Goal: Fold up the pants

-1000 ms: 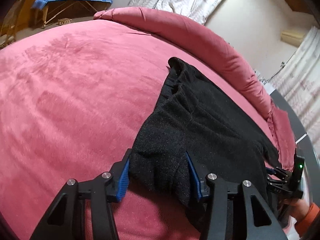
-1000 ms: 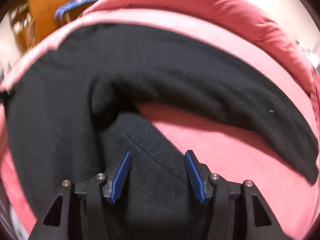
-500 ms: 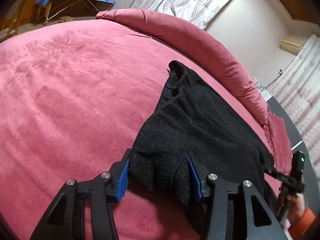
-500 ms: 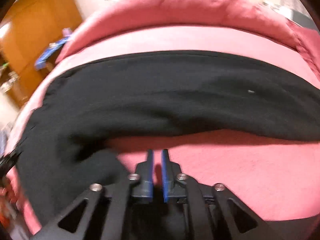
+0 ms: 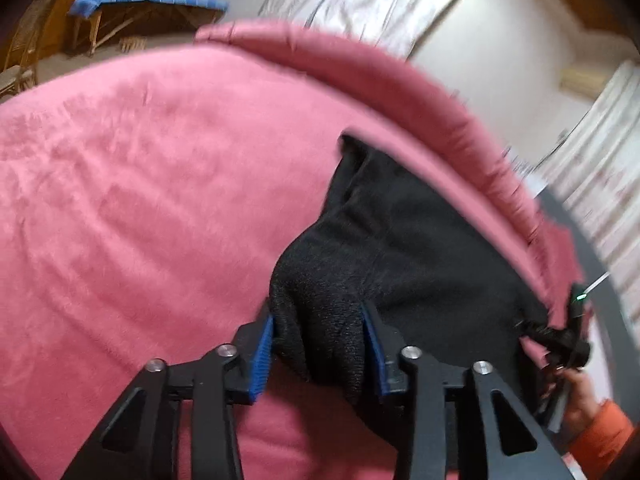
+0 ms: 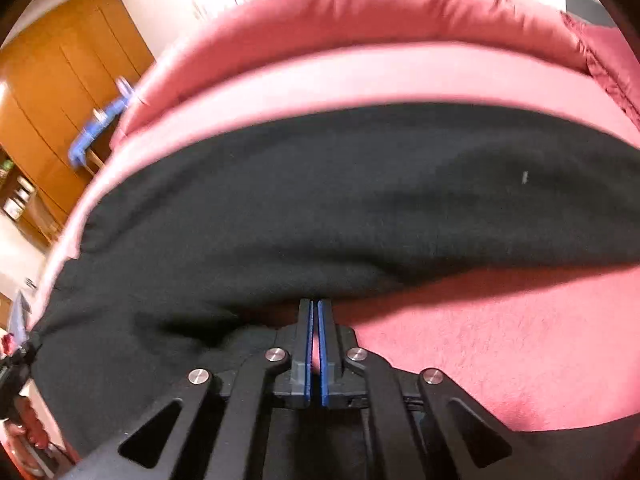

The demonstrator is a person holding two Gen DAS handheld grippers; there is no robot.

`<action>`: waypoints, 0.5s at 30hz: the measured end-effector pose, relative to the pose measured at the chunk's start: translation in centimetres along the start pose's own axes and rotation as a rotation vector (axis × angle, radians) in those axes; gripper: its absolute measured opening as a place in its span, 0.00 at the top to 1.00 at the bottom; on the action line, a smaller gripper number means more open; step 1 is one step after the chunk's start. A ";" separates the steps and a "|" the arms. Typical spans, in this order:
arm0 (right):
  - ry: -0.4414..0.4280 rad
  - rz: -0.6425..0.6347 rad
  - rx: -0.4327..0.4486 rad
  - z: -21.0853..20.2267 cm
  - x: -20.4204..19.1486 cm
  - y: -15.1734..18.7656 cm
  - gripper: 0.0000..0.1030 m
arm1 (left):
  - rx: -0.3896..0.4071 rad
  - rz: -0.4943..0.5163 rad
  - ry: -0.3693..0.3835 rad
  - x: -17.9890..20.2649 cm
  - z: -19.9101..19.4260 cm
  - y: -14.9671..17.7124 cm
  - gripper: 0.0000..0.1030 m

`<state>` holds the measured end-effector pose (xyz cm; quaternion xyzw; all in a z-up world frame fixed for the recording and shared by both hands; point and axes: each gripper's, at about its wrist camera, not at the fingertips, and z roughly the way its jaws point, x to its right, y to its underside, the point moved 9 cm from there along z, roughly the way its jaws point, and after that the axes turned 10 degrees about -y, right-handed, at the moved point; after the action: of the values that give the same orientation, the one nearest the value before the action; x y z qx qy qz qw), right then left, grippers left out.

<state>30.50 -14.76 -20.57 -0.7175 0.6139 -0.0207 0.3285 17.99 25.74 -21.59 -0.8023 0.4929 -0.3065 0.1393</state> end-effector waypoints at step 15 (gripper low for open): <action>-0.121 0.426 0.261 -11.9 15.6 4.6 0.70 | 0.299 0.085 -0.045 9.1 -6.1 -3.6 0.15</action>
<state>25.19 -34.15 -19.34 -0.5235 0.7225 0.0130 0.4514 19.68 19.93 -11.74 -0.7577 0.4722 -0.3521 0.2810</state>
